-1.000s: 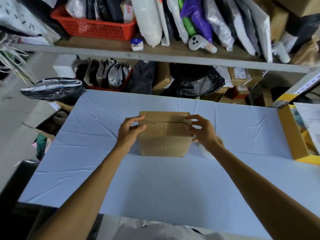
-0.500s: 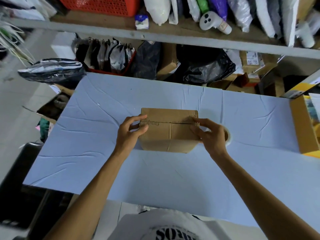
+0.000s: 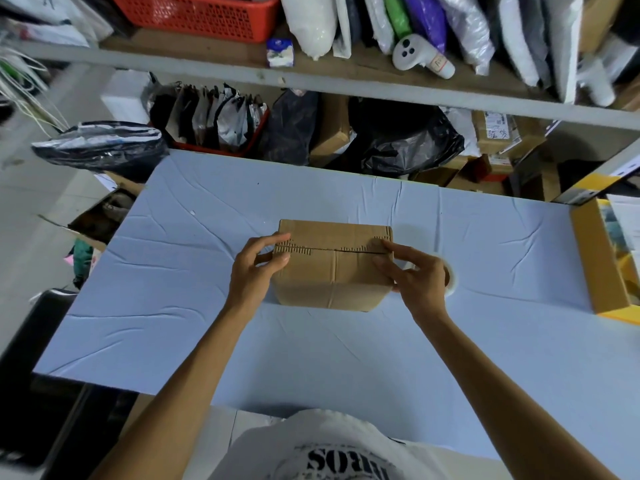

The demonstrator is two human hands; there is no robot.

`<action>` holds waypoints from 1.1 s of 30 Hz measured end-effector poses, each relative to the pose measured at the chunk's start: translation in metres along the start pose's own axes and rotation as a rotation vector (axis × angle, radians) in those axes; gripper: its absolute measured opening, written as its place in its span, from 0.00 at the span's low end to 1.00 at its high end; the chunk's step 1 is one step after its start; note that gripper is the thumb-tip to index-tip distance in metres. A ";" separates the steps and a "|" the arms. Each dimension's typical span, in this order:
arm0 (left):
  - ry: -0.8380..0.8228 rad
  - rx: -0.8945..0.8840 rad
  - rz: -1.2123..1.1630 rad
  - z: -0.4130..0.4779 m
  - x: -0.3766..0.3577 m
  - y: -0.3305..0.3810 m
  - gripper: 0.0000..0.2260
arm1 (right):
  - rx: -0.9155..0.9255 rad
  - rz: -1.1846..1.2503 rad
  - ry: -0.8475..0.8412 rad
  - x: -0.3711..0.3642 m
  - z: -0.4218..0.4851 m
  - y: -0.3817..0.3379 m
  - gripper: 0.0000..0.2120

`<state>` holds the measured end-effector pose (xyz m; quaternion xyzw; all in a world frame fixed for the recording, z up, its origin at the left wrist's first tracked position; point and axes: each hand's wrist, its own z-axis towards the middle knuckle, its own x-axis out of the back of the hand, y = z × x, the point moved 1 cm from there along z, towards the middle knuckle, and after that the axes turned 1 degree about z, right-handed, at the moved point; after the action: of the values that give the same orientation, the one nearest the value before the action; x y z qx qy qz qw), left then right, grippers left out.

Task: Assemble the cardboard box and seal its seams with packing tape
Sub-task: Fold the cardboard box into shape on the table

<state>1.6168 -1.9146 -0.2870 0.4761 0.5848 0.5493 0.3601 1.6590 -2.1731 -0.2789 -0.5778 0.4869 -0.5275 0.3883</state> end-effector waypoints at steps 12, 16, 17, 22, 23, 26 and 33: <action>0.006 -0.024 0.084 0.003 0.000 -0.002 0.13 | 0.004 -0.069 0.017 0.000 0.003 0.004 0.13; -0.004 -0.033 0.130 0.004 0.001 0.001 0.12 | 0.041 -0.120 0.017 0.001 0.004 0.006 0.14; -0.007 -0.035 0.142 0.004 0.001 0.002 0.12 | 0.043 -0.114 0.019 0.001 0.003 0.006 0.14; -0.028 -0.007 0.196 0.006 0.000 0.010 0.10 | 0.064 -0.160 0.001 0.002 0.001 0.004 0.15; -0.038 -0.001 0.214 0.007 0.001 0.012 0.10 | 0.057 -0.167 -0.016 0.004 0.001 0.002 0.15; -0.064 0.001 0.270 0.012 0.004 0.018 0.10 | 0.071 -0.217 -0.023 0.005 0.004 -0.003 0.15; -0.072 -0.007 0.275 0.013 0.008 0.019 0.10 | 0.087 -0.180 -0.050 0.008 0.005 -0.004 0.13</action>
<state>1.6295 -1.9044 -0.2696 0.5701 0.4988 0.5778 0.3038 1.6647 -2.1803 -0.2739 -0.6148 0.3998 -0.5662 0.3763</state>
